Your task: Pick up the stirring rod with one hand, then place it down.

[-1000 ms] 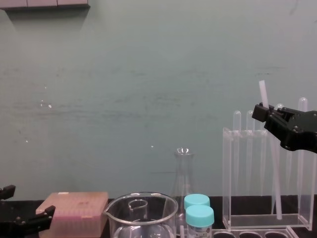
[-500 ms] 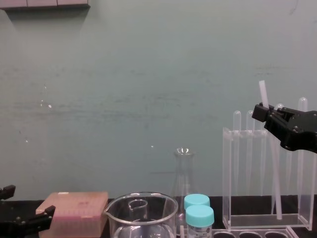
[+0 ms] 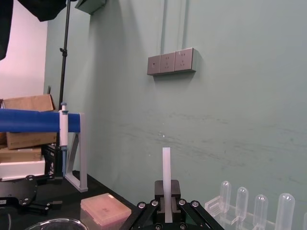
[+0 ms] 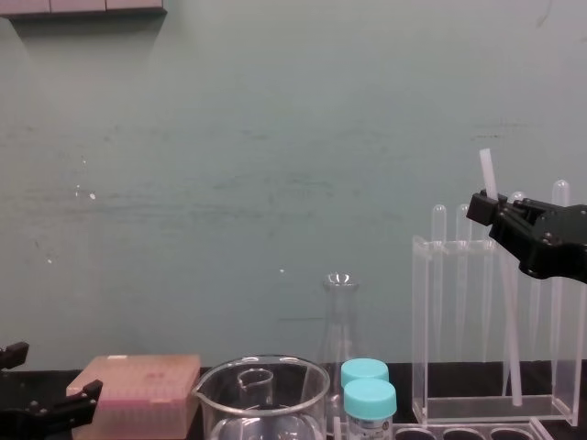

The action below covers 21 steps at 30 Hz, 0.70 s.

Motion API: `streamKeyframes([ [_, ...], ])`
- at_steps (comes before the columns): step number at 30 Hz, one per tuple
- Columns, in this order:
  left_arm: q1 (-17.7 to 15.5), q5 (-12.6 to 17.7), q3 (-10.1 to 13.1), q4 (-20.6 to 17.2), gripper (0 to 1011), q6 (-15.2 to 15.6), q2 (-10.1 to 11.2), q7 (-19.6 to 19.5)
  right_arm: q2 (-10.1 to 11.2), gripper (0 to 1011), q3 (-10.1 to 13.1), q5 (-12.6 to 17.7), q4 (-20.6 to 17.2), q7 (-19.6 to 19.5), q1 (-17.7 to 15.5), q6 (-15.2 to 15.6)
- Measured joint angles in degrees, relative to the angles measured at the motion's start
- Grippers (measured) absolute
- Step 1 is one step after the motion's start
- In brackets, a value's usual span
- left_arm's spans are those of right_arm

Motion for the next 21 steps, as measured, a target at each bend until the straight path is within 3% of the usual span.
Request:
streamKeyframes([
  [21,0.0,0.0,0.0,0.0,1000,0.0,0.0,0.0,0.0,70,0.0,0.0,0.0,0.0,0.0,0.0],
])
